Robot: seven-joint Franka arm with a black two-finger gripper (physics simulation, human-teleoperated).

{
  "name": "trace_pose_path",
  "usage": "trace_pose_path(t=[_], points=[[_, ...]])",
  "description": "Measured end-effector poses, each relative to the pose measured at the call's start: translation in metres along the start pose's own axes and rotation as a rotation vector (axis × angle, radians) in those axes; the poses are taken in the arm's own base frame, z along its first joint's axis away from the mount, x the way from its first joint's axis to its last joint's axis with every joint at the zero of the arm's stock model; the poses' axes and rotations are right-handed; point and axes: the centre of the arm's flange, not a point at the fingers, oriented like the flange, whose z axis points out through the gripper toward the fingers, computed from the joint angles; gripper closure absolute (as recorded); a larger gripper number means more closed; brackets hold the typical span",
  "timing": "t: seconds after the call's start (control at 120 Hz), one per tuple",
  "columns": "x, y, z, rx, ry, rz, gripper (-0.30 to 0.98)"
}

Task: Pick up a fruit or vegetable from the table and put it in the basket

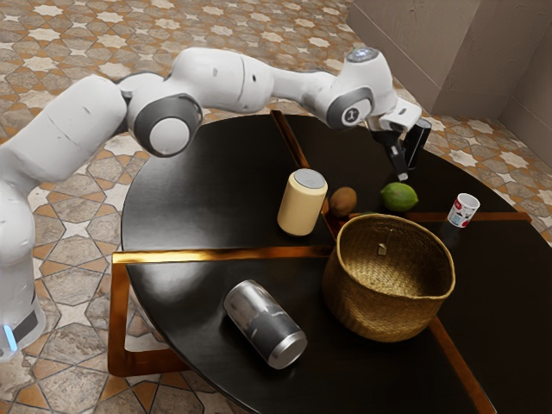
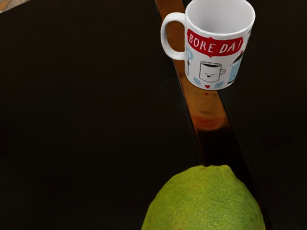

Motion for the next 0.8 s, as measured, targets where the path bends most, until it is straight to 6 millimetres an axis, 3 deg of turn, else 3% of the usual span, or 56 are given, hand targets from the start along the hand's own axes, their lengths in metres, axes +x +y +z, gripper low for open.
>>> trace_pose_path(t=[0.067,0.158,0.433,0.642,0.8], points=[[0.0,0.012,0.016,-0.024,0.016,0.012,0.01],[-0.006,0.014,0.034,-0.031,0.022,0.016,0.01],[-0.008,0.009,0.041,-0.021,0.048,0.024,0.01],[-0.007,0.026,0.052,-0.06,0.063,0.029,0.02],[-0.013,0.027,0.065,-0.069,0.056,0.026,0.02]])
